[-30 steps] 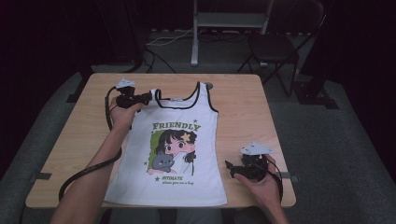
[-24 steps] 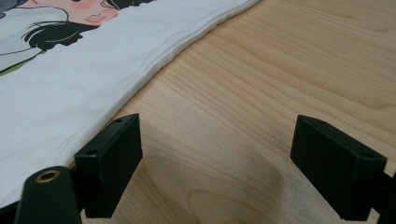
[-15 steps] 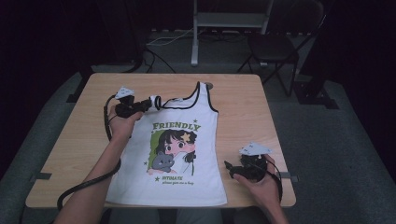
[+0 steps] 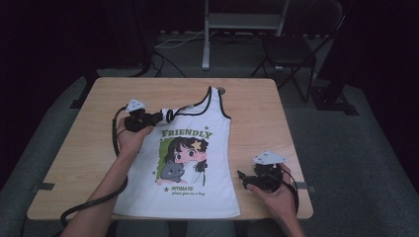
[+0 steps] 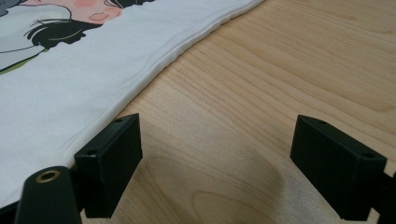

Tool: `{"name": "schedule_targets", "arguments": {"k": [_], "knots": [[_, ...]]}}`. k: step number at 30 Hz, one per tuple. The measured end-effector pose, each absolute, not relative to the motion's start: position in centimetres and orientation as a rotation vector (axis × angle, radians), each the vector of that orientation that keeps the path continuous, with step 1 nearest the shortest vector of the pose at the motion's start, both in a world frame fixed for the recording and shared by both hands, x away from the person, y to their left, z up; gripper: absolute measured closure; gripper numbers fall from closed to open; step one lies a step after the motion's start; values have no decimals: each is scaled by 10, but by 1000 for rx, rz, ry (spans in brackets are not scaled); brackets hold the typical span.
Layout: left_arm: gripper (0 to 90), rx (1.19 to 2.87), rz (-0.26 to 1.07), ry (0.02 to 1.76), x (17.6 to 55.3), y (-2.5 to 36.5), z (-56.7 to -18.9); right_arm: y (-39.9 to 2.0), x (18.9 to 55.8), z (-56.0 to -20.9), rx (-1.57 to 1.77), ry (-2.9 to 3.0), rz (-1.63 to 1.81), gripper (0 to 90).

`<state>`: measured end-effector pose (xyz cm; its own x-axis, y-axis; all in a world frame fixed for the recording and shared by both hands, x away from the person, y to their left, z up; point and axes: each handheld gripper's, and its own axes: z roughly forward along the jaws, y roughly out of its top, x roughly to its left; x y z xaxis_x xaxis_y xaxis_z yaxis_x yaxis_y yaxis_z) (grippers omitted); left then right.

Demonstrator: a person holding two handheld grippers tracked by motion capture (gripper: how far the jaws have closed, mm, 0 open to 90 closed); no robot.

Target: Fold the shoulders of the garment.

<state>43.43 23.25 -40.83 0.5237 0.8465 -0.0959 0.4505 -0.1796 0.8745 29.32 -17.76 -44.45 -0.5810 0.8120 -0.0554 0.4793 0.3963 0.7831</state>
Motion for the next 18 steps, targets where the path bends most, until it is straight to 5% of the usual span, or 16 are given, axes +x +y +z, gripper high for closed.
{"name": "schedule_targets", "arguments": {"k": [18], "knots": [[697, 2031, 448, 1006, 393, 247, -422, -177, 294, -445, 1106, 2229, 1035, 161]]}}
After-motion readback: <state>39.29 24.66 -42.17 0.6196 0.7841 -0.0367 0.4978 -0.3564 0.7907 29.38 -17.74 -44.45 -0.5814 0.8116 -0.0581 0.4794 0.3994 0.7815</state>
